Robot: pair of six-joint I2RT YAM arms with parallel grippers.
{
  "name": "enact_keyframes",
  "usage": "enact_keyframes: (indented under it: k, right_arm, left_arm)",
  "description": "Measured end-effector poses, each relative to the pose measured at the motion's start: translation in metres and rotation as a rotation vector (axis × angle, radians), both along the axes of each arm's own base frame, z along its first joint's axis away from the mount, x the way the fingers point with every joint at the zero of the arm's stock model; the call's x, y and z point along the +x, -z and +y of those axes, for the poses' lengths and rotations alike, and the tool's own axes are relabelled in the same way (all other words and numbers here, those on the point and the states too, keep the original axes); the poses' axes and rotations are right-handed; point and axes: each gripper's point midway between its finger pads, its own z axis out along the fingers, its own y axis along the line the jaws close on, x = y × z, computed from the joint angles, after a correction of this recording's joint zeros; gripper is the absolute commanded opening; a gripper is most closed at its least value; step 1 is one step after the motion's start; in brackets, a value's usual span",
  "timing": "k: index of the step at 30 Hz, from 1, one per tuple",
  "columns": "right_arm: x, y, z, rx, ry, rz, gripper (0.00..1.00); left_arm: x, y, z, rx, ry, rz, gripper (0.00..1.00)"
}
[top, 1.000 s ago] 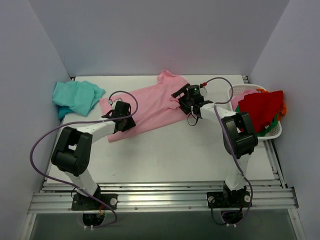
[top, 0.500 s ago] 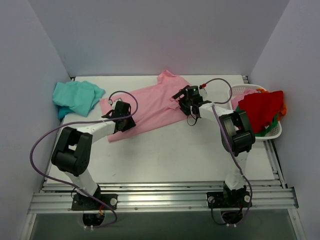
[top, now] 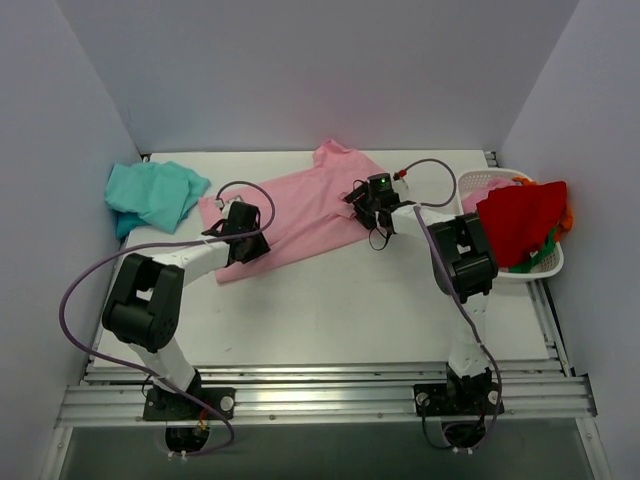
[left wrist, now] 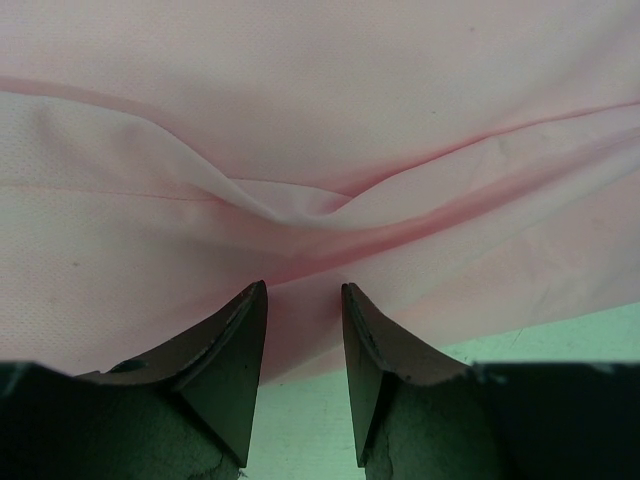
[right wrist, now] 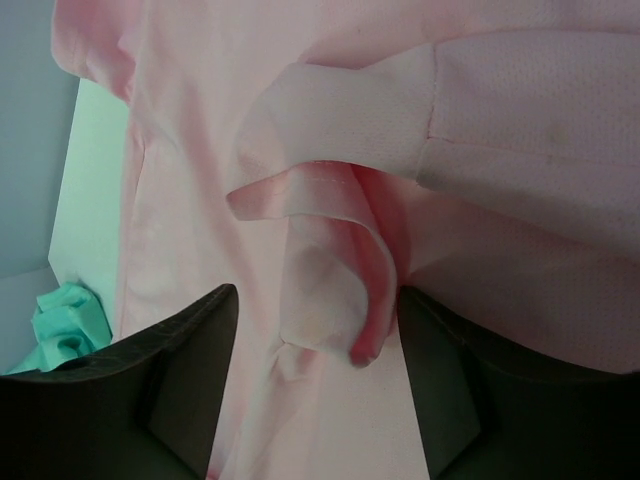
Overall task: Fold and stack the t-shirts
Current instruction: Fold the flattened tshirt in 1/3 of the way
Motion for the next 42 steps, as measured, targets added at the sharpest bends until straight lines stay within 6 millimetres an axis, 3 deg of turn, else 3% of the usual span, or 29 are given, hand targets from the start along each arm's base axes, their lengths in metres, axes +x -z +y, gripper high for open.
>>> enact_keyframes:
  k: [6,10,11,13,19,25,35,39,41,42]
  right_arm:
    - [0.004,0.008,0.002,-0.002,-0.001,0.003,0.44]
    - [0.006,0.009,0.002,-0.003,-0.004,0.002,0.17]
    - [0.007,0.009,0.003,-0.003,-0.005,0.000,0.04]
    - [0.009,0.011,0.004,-0.004,-0.010,0.000,0.00]
    - [0.011,0.022,0.006,-0.007,-0.012,0.015,0.00]
    - [0.018,0.019,0.008,-0.003,-0.013,0.006,0.00]
    - [0.056,-0.019,0.029,0.017,-0.033,-0.088,0.00]
    - [0.072,-0.018,0.044,0.033,-0.052,-0.111,0.00]
    - [0.077,-0.009,0.054,0.047,-0.067,-0.112,0.05]
    - [0.080,-0.002,0.057,0.054,-0.072,-0.108,0.19]
  left_arm:
    - [0.001,0.000,0.001,0.004,0.002,-0.002,0.45]
    - [0.001,0.000,0.002,0.003,0.001,-0.004,0.45]
    - [0.002,0.000,0.002,0.003,0.001,-0.004,0.45]
    - [0.002,0.003,0.002,0.005,0.000,0.001,0.45]
    - [0.001,0.007,0.002,0.008,0.001,0.009,0.45]
    - [0.003,0.011,0.003,0.010,0.000,0.011,0.45]
    - [0.006,0.015,0.005,0.002,0.000,0.014,0.45]
    - [0.009,0.016,0.005,-0.005,-0.002,0.008,0.45]
    - [0.012,0.016,0.005,-0.008,-0.002,0.003,0.44]
    - [0.013,0.016,0.005,-0.009,-0.004,0.001,0.44]
